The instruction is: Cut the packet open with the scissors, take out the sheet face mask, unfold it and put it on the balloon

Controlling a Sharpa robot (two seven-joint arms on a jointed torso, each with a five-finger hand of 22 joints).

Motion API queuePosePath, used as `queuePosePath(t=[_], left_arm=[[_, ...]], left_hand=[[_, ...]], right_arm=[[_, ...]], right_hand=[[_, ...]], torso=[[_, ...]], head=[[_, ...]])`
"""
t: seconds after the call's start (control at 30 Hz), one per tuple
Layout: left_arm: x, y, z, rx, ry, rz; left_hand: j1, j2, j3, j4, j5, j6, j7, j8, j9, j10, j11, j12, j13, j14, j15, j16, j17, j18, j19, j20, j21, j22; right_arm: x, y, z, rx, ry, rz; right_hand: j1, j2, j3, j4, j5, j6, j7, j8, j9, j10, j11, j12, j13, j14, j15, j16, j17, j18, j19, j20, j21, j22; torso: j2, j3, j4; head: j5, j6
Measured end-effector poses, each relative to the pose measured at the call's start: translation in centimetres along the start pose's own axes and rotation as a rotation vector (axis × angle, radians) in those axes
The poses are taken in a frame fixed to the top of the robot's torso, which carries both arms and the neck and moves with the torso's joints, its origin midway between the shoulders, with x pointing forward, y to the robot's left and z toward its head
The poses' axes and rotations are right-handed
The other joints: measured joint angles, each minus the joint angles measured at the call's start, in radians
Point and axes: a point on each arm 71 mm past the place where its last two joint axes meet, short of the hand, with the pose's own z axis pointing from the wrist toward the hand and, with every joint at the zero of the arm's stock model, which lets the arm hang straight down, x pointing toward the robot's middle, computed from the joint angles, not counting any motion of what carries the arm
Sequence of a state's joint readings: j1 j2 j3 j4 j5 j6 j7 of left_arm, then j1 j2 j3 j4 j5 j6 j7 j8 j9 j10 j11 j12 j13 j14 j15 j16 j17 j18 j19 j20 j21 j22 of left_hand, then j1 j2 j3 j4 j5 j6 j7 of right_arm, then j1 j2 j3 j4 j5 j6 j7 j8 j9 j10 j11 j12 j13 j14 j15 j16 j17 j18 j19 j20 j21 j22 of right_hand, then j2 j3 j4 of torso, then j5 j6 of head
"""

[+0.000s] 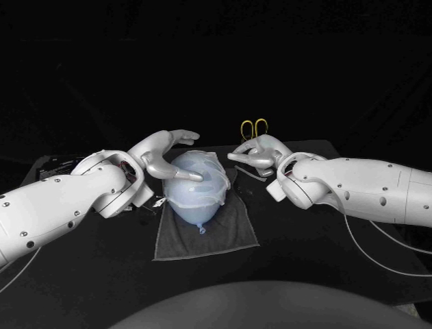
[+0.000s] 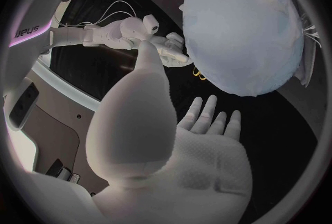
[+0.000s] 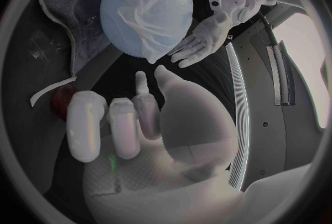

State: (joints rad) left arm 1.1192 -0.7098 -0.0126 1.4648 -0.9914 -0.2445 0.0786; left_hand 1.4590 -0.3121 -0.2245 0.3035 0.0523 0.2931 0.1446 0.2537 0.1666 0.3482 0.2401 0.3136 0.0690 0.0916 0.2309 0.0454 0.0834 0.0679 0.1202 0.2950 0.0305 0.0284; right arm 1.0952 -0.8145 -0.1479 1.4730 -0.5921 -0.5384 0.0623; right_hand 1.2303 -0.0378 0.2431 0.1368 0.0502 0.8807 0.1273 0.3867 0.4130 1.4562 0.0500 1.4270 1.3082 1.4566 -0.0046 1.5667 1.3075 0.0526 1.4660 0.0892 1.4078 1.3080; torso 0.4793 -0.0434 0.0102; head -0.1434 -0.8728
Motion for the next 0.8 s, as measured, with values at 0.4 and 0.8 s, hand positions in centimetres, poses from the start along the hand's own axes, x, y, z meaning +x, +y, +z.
queuePosePath(t=[0.4,0.8], left_arm=[[-0.7,-3.0,3.2,-0.045,0.005,0.094],[0.3,-4.1,5.2,-0.152,0.133,0.244]], left_hand=[[-0.046,-0.001,0.0,0.0,0.0,0.0,0.0,0.0,-0.004,0.005,0.005,0.0,-0.004,0.003,0.003,0.0,-0.004,0.0,0.004,0.004,0.0,0.001],[-0.102,-0.001,0.0,0.0,0.0,0.0,0.0,-0.006,-0.005,0.001,0.009,-0.016,-0.01,0.0,0.007,0.0,-0.009,0.0,0.007,0.0,0.0,0.002]], right_arm=[[0.1,0.2,0.3,0.01,-0.01,0.004],[-0.1,0.2,0.2,0.013,-0.021,0.004]], right_hand=[[0.0,0.0,-0.003,0.003,0.0,0.0,0.0,0.0,-0.004,0.004,-0.004,0.005,0.0,0.0,0.0,0.0,0.001,0.0,0.0,0.0,0.005,-0.001],[0.0,0.0,-0.007,0.007,0.0,0.007,-0.001,-0.004,-0.006,0.003,-0.004,0.005,0.0,0.0,0.0,0.001,0.0,-0.001,-0.002,-0.001,0.004,0.0]], torso=[[0.0,0.0014,-0.0026],[-0.001,0.0011,-0.0014]], head=[[-0.003,0.0],[-0.003,0.0]])
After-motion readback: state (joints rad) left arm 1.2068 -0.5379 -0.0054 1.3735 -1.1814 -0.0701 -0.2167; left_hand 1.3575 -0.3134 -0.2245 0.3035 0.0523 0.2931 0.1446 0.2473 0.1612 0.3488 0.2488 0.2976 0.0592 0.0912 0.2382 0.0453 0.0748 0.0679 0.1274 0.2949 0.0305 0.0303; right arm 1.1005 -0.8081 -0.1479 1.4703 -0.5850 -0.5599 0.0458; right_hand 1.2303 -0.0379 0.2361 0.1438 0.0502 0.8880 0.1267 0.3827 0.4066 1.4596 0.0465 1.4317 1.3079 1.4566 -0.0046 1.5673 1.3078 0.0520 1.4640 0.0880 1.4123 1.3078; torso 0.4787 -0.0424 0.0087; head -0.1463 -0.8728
